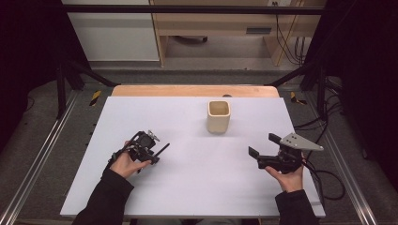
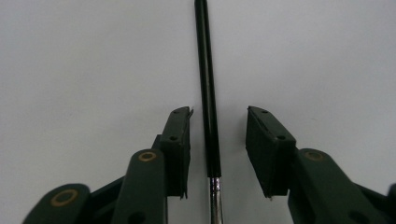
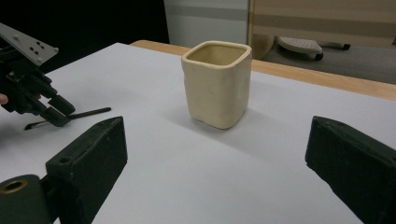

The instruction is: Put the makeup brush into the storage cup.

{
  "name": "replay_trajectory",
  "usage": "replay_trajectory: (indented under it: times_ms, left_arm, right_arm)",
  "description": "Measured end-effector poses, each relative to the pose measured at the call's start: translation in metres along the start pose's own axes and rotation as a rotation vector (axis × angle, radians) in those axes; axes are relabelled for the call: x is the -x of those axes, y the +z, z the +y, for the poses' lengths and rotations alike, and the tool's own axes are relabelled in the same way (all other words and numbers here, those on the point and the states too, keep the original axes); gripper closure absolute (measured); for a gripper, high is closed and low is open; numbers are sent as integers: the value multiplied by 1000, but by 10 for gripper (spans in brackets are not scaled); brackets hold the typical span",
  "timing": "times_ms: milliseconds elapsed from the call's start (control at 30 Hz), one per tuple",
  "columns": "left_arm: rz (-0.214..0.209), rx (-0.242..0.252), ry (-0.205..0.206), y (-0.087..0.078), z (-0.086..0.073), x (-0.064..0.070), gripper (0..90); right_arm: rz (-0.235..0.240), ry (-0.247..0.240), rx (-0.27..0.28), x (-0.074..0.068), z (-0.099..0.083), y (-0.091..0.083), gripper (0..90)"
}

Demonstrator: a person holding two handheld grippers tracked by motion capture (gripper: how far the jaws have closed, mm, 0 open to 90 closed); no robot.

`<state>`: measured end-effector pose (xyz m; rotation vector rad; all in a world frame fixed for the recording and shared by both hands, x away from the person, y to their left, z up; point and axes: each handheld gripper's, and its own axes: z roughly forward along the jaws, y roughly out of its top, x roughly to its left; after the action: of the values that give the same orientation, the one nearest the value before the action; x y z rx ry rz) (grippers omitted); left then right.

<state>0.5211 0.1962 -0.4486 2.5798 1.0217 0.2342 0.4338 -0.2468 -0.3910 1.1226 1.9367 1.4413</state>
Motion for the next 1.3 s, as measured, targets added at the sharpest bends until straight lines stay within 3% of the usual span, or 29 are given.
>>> replay_trajectory:
  times_ms: [333,633,1033,1300]
  left_arm:
    - [-12,-10,-15,0,0,0,702]
    - [-11,-21,-20,0,0,1,822]
    - [-5,-23,-33,0,1,2,836]
    - [6,-4,-11,-3,1,5,838]
  right_arm:
    - [5,2,3,0,1,-1,58]
    - [4,1,0,-1,0,0,58]
    - [5,4,1,-1,1,-1,58]
    - [4,3,-3,-1,1,0,58]
